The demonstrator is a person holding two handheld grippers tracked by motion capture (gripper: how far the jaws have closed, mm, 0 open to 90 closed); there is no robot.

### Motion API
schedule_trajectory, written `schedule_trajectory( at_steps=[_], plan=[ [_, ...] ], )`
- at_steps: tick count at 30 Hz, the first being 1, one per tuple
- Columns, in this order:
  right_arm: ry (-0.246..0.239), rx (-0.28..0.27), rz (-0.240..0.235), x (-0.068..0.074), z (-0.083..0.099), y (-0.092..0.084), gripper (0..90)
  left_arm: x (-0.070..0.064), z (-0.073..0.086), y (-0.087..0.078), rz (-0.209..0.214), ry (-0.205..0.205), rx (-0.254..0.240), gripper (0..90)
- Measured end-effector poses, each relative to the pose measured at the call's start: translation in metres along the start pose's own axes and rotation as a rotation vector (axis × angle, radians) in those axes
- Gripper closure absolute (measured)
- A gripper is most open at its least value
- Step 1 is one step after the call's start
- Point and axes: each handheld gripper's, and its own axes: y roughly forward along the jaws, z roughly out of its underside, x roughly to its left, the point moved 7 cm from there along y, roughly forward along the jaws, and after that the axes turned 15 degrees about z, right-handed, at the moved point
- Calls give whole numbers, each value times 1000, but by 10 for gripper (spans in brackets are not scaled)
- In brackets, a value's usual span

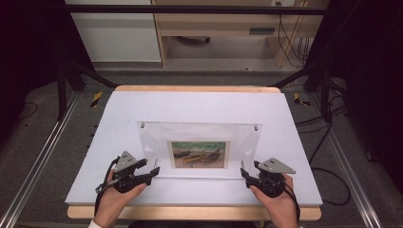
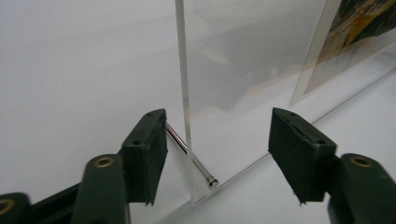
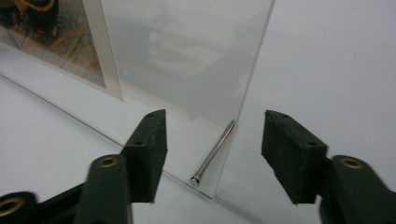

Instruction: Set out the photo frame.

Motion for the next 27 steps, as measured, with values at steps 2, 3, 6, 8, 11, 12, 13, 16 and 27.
schedule_trajectory(
  at_steps=[2, 3, 6, 8, 11, 12, 13, 16, 27],
  plan=[
    [0, -4, -1, 0, -1, 0, 344, 0, -1, 0, 0, 4, -3, 307],
    [-3, -3, 1, 0, -2, 1, 275, -1, -2, 0, 3, 7, -4, 283],
    [-6, -7, -3, 0, -4, 1, 225, -1, -3, 0, 9, 7, -7, 218],
    [-10, -14, -5, 1, -5, 0, 183, -1, -4, 0, 14, 9, -11, 197],
    [-23, -46, 8, -1, -9, 0, 118, -2, -6, -3, 8, 25, -21, 125],
    [-19, -48, 7, -1, -9, -1, 108, -2, -6, -3, 8, 25, -21, 112],
    [-19, -51, 4, -1, -10, -1, 103, -2, -7, -5, 8, 31, -32, 102],
    [-21, -58, 3, -2, -10, -2, 94, -2, -7, -7, 9, 36, -36, 83],
    [24, -86, 18, -17, -12, -12, 90, 4, -9, -16, -4, 63, -58, 80]
  ],
)
